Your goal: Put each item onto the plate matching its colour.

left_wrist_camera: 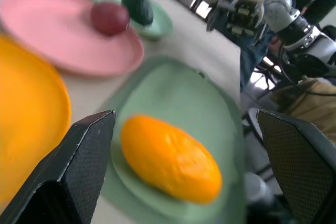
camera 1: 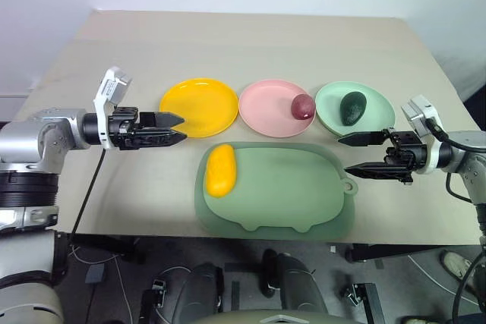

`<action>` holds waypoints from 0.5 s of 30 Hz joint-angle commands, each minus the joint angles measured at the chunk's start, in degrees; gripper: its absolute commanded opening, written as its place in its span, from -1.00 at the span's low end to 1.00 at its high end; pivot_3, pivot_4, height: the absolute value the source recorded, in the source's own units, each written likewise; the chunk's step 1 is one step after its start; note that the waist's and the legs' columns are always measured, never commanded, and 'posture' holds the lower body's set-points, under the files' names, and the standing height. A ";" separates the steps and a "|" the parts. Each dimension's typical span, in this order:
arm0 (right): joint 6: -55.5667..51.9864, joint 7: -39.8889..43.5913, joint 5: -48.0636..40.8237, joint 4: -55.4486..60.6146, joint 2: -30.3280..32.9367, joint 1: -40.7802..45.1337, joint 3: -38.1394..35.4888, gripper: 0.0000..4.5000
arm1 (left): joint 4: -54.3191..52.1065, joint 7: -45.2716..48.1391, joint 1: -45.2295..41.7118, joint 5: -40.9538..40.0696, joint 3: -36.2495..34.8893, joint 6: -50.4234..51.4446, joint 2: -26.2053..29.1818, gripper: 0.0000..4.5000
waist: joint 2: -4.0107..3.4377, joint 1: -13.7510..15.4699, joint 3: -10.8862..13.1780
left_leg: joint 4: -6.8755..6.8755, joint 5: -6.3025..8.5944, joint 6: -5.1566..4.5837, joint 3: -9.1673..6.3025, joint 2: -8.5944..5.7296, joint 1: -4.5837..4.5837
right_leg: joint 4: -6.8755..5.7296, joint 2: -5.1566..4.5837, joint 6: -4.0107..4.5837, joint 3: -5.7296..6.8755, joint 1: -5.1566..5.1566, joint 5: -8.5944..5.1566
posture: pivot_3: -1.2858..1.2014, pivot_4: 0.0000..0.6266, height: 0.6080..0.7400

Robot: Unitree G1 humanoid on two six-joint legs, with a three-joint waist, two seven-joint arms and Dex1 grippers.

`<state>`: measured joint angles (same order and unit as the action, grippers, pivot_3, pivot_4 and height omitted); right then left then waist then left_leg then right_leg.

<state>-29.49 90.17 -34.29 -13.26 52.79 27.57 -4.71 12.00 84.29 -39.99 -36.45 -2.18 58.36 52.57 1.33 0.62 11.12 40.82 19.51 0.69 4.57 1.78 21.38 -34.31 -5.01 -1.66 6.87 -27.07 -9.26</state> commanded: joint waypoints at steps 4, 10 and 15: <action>0.59 -0.59 0.80 0.82 -1.34 0.43 0.17 0.98 | -6.07 -4.07 -3.62 -6.50 0.74 20.64 4.48 1.00 | -0.01 0.29 0.00 | 0.07 0.03 -0.04 -0.05 0.00 0.00 | -0.03 -0.01 -0.01 0.00 0.04 -0.01 | 0.03 -0.52 1.00; 0.80 -0.93 1.54 0.24 -2.55 1.13 0.64 0.98 | -14.58 -20.06 -3.86 -9.46 -2.29 33.15 -1.76 1.00 | -0.01 0.14 0.01 | 0.18 0.04 -0.07 -0.13 -0.01 -0.02 | -0.03 -0.03 -0.02 -0.01 0.13 0.00 | 0.03 -0.52 1.00; -0.63 -1.66 1.71 -0.39 -2.89 2.49 0.71 0.98 | -11.22 -33.73 -6.74 -18.72 1.51 34.14 -1.52 1.00 | -0.01 -0.07 0.01 | 0.19 0.03 -0.05 -0.11 0.00 -0.08 | -0.11 -0.02 -0.01 -0.02 0.14 0.01 | 0.03 -0.52 1.00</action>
<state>-29.75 88.68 -32.25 -13.80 49.83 28.61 -3.12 1.85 53.76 -44.80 -50.75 -1.21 92.04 48.83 1.32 0.55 11.13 41.01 19.54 0.64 4.46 1.79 21.28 -34.43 -5.03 -1.66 6.84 -26.92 -9.25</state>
